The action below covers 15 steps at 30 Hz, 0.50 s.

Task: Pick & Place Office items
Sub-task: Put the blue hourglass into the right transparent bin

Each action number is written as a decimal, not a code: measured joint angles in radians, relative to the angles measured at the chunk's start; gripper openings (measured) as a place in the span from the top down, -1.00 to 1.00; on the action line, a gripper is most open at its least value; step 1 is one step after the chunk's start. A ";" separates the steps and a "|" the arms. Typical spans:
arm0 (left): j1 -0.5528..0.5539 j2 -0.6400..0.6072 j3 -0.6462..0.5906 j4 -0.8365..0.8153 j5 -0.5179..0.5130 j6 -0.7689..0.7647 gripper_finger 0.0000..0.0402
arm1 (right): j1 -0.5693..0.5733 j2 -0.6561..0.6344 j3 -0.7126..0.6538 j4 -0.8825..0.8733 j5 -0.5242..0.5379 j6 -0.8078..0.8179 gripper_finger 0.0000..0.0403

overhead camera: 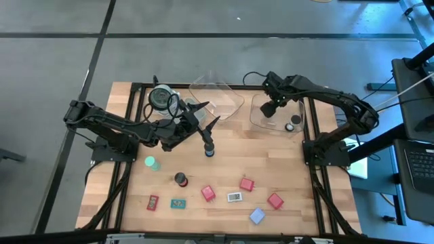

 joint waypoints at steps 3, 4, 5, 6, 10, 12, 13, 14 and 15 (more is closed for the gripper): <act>-0.003 0.000 0.000 0.000 0.000 0.000 -0.53 | 0.003 -0.043 0.057 -0.048 0.001 0.000 -0.74; -0.006 0.000 0.000 -0.001 0.000 0.000 -0.53 | 0.005 -0.060 0.076 -0.060 0.002 0.000 -0.74; -0.010 0.000 0.000 -0.005 -0.001 0.000 -0.53 | 0.007 -0.078 0.095 -0.070 0.003 0.000 -0.74; -0.014 0.000 0.000 -0.015 -0.001 0.000 -0.53 | 0.010 -0.097 0.112 -0.073 0.003 0.001 -0.74; -0.044 0.000 0.000 -0.076 -0.001 -0.013 -0.53 | 0.048 -0.177 0.150 -0.056 -0.008 0.005 -0.70; -0.064 0.000 0.000 -0.134 0.000 -0.044 -0.53 | 0.075 -0.211 0.149 -0.032 -0.034 0.016 -0.67; -0.075 0.000 0.000 -0.170 0.000 -0.068 -0.53 | 0.092 -0.228 0.145 -0.016 -0.045 0.024 -0.66; -0.087 0.000 0.000 -0.205 0.001 -0.094 -0.53 | 0.113 -0.242 0.138 0.006 -0.060 0.028 -0.64; -0.100 0.000 0.000 -0.239 0.001 -0.124 -0.53 | 0.138 -0.254 0.127 0.032 -0.075 0.028 -0.62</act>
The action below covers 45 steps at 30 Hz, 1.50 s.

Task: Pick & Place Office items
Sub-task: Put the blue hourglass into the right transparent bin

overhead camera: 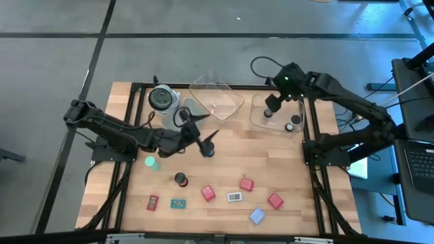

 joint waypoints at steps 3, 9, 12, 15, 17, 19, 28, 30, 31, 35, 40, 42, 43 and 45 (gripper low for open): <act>-0.044 0.000 0.000 -0.087 0.001 -0.088 -0.53 | 0.083 -0.020 -0.045 0.089 -0.048 0.000 -0.57; -0.142 -0.026 -0.001 -0.156 -0.018 -0.197 -0.53 | 0.264 -0.006 -0.159 0.361 -0.121 -0.024 -0.52; -0.192 -0.062 -0.001 -0.180 -0.061 -0.229 -0.53 | 0.338 0.009 -0.222 0.561 -0.129 -0.067 -0.52; -0.240 -0.100 -0.001 -0.221 -0.101 -0.280 -0.53 | 0.400 0.030 -0.277 0.747 -0.133 -0.125 -0.52; -0.271 -0.122 -0.001 -0.254 -0.122 -0.321 -0.53 | 0.432 0.052 -0.302 0.821 -0.148 -0.157 -0.52; -0.297 -0.138 -0.001 -0.286 -0.141 -0.362 -0.53 | 0.458 0.077 -0.318 0.872 -0.175 -0.179 -0.52; -0.369 -0.159 -0.001 -0.357 -0.237 -0.456 -0.53 | 0.508 0.264 -0.323 1.052 -0.241 -0.168 -0.65; -0.376 -0.159 -0.001 -0.361 -0.241 -0.457 -0.53 | 0.508 0.300 -0.323 1.080 -0.241 -0.167 -0.72; -0.377 -0.159 -0.001 -0.361 -0.241 -0.457 -0.53 | 0.506 0.312 -0.323 1.084 -0.241 -0.167 -0.76; -0.377 -0.159 -0.001 -0.363 -0.241 -0.457 -0.53 | 0.502 0.352 -0.323 1.110 -0.284 -0.164 -0.85; -0.368 -0.159 0.000 -0.378 -0.242 -0.457 -0.53 | 0.515 0.440 -0.323 1.240 -0.304 -0.165 -0.86; -0.363 -0.158 0.000 -0.386 -0.243 -0.461 -0.53 | 0.515 0.486 -0.323 1.300 -0.304 -0.165 -0.85; -0.361 -0.159 0.000 -0.389 -0.243 -0.466 -0.53 | 0.514 0.507 -0.323 1.324 -0.304 -0.165 -0.85; -0.355 -0.158 0.000 -0.394 -0.243 -0.471 -0.53 | 0.513 0.541 -0.322 1.363 -0.288 -0.165 -0.84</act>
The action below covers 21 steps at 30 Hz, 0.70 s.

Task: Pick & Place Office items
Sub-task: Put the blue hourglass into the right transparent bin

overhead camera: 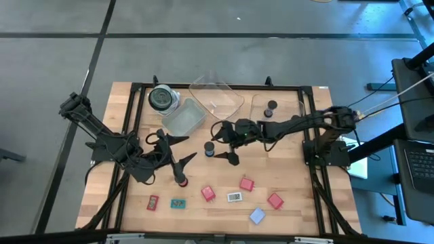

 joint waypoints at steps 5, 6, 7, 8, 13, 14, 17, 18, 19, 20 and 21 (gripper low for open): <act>0.001 0.000 0.000 -0.020 0.000 -0.004 -0.53 | -0.010 0.069 0.027 0.029 0.026 -0.019 -0.84; 0.001 0.000 0.000 -0.020 0.000 -0.004 -0.53 | -0.010 0.082 0.038 0.032 0.026 -0.019 -0.84; 0.001 0.000 0.000 -0.020 0.000 -0.004 -0.53 | -0.011 0.093 0.045 0.032 0.026 -0.019 -0.84; 0.001 0.000 0.000 -0.021 0.000 -0.003 -0.53 | -0.011 0.106 0.055 0.032 0.026 -0.019 -0.84; 0.001 0.000 0.000 -0.042 0.000 -0.006 -0.53 | -0.011 0.155 0.083 0.028 0.059 -0.031 -0.84; 0.001 0.000 0.000 -0.044 0.000 -0.008 -0.53 | -0.013 0.160 0.083 0.029 0.067 -0.038 -0.84; 0.001 0.000 0.000 -0.049 0.000 -0.008 -0.53 | -0.021 0.168 0.084 0.026 0.079 -0.034 -0.84; 0.001 0.000 0.000 -0.049 0.000 -0.008 -0.53 | -0.023 0.168 0.084 0.026 0.079 -0.024 -0.84; 0.001 0.001 0.001 -0.050 0.000 -0.008 -0.53 | -0.025 0.168 0.084 0.029 0.079 -0.021 -0.84; 0.001 0.000 0.000 -0.050 0.000 -0.008 -0.53 | -0.027 0.168 0.084 0.030 0.083 -0.020 -0.84; 0.001 0.000 0.001 -0.050 0.000 -0.008 -0.53 | -0.030 0.168 0.084 0.029 0.086 -0.019 -0.84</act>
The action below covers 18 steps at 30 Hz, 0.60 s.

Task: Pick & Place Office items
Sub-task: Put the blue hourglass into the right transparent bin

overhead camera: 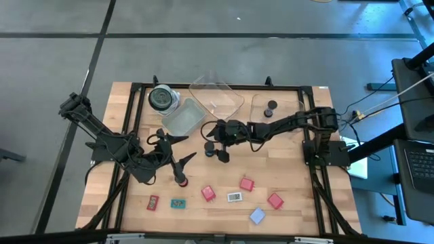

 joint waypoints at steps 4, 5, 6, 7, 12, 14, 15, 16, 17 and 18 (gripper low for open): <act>0.000 0.000 0.000 -0.006 -0.001 0.000 -0.53 | -0.002 0.000 0.000 0.000 0.000 0.019 -0.84; 0.000 0.000 0.000 -0.007 -0.001 0.000 -0.53 | -0.002 0.000 0.000 -0.001 0.000 0.024 -0.84; 0.000 0.000 0.000 -0.007 -0.001 0.000 -0.53 | -0.002 0.001 0.000 0.000 0.000 0.027 -0.84; 0.000 0.000 0.000 -0.007 -0.001 0.000 -0.53 | -0.002 0.003 0.000 0.000 0.000 0.027 -0.84; 0.000 0.000 0.000 -0.008 -0.011 0.000 -0.53 | -0.002 0.004 0.000 -0.014 -0.004 0.056 -0.76; 0.000 0.000 0.000 -0.008 -0.018 0.000 -0.53 | -0.002 0.004 0.000 -0.015 -0.016 0.062 -0.67; 0.000 0.000 0.000 -0.009 -0.019 0.000 -0.53 | -0.002 0.004 0.000 -0.013 -0.018 0.065 -0.63; 0.000 0.000 0.000 -0.009 -0.020 0.000 -0.53 | -0.002 0.004 0.000 -0.011 -0.019 0.067 -0.57; 0.000 0.000 0.000 -0.009 -0.022 0.000 -0.53 | -0.002 0.004 0.000 -0.011 -0.019 0.068 -0.52; 0.000 0.000 0.000 -0.009 -0.025 0.000 -0.53 | -0.002 0.004 0.000 -0.012 -0.019 0.068 -0.46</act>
